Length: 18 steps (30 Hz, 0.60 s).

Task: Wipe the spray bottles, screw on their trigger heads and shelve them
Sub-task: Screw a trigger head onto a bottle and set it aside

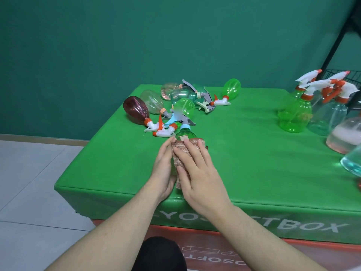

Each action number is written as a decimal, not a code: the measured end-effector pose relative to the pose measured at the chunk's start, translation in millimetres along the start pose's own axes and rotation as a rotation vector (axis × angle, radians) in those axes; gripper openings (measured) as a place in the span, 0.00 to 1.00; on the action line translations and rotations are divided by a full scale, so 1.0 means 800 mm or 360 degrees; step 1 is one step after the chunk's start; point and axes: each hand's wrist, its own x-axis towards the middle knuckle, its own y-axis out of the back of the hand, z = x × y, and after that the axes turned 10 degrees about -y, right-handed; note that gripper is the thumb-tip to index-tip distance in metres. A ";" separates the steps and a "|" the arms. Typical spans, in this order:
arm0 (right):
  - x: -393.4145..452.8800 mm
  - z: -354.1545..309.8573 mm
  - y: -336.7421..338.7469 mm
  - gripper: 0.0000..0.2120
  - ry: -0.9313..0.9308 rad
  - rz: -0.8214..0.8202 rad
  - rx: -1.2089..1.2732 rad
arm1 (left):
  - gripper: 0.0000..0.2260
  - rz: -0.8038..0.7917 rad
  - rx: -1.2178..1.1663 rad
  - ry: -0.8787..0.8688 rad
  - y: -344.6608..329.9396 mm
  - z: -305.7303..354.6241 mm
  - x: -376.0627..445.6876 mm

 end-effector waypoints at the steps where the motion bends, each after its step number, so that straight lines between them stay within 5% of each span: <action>1: 0.004 -0.002 0.001 0.23 -0.0013 0.0010 0.0017 | 0.18 -0.0008 0.0008 -0.0008 0.000 0.001 0.000; 13: 0.092 -0.015 0.009 0.22 -0.0371 -0.0157 0.0209 | 0.24 -0.0149 -0.0103 0.0046 0.000 0.010 -0.006; 18: 0.112 -0.012 0.010 0.23 -0.0621 -0.0293 0.0357 | 0.18 -0.0105 -0.0102 0.0023 -0.001 0.008 -0.004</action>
